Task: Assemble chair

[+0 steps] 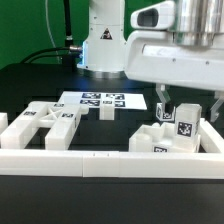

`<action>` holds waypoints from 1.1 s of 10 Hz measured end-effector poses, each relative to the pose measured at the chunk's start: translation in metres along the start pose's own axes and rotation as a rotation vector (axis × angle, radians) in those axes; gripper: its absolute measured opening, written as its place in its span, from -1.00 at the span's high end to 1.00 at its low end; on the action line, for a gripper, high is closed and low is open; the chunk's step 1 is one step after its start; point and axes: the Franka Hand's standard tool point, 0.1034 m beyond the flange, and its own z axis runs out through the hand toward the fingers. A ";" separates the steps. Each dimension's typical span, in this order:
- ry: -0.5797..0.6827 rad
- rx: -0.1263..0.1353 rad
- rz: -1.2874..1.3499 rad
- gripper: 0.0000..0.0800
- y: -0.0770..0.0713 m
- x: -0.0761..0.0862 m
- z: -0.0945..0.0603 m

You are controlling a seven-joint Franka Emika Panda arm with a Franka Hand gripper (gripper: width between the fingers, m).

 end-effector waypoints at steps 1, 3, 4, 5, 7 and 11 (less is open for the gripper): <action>0.016 0.019 -0.075 -0.55 0.015 -0.008 -0.021; 0.016 0.020 -0.130 -0.60 0.041 -0.020 -0.031; 0.015 0.019 -0.134 -0.62 0.037 -0.019 -0.028; 0.015 0.019 -0.136 -0.62 0.037 -0.019 -0.028; 0.019 0.019 -0.176 -0.62 0.039 -0.017 -0.027; 0.101 0.018 -0.361 -0.62 0.095 -0.037 -0.013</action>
Offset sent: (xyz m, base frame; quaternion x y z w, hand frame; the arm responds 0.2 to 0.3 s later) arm 0.0000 0.0000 0.0000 0.0000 0.0000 0.0000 1.0000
